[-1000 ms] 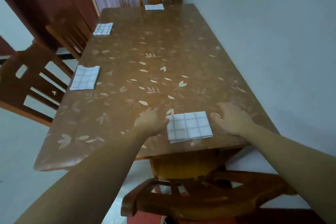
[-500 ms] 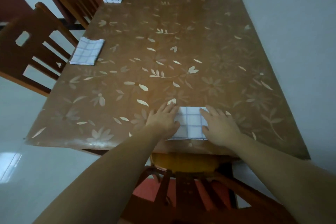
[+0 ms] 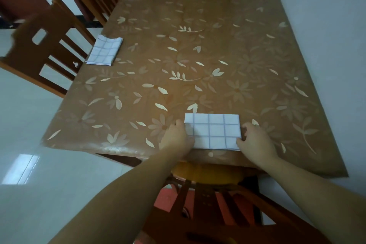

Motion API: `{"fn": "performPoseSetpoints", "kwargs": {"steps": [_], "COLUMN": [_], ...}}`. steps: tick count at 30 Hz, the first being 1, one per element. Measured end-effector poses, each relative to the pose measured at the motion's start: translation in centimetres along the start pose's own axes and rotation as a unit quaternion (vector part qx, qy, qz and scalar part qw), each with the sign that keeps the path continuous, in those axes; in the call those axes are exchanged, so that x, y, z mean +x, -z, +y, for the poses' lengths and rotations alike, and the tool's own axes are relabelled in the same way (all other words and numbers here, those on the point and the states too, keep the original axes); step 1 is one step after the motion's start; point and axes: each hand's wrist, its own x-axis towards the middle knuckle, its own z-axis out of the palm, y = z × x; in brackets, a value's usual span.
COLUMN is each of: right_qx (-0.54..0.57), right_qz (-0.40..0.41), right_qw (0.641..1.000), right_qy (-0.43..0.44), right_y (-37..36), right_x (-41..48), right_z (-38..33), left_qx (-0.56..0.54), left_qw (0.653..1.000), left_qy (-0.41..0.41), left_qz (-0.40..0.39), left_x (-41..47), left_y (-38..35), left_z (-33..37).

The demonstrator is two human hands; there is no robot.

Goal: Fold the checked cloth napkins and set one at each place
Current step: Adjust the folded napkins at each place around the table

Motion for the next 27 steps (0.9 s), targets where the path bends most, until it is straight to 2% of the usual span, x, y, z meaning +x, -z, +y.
{"fn": "performPoseSetpoints", "kwargs": {"steps": [2, 7, 13, 18, 21, 24, 27], "right_qx": [0.041, 0.117, 0.183, 0.174, 0.114, 0.125, 0.122], "right_qz": [-0.001, -0.002, -0.026, -0.024, -0.040, -0.043, -0.033], "right_qw": [0.999, 0.989, 0.971, 0.976, 0.989, 0.991, 0.992], "right_qy": [-0.035, -0.087, -0.150, -0.130, -0.081, -0.012, -0.022], "right_y": [-0.2, -0.5, -1.0, -1.1, -0.9, -0.8, -0.5], "right_x": [0.1, 0.2, -0.5, -1.1, -2.0, -2.8, -2.8], "right_z": [0.2, 0.6, -0.1, -0.7, -1.0, -1.0, -0.7], "left_qx": [-0.014, 0.001, -0.074, -0.102, -0.070, -0.047, -0.042], "left_qw": [0.999, 0.999, 0.995, 0.991, 0.992, 0.994, 0.996], "left_qy": [0.035, 0.041, 0.040, 0.007, -0.028, -0.051, -0.056], "left_qz": [-0.005, -0.024, -0.059, -0.081, -0.101, -0.080, -0.061], "left_x": [0.0, -0.4, -1.3, -1.8, -2.1, -2.1, -2.0], "left_y": [-0.2, -0.3, 0.1, 0.5, 0.4, 0.3, 0.3], "left_z": [-0.1, -0.9, -1.6, -3.0, -3.3, -2.9, -2.5]}}
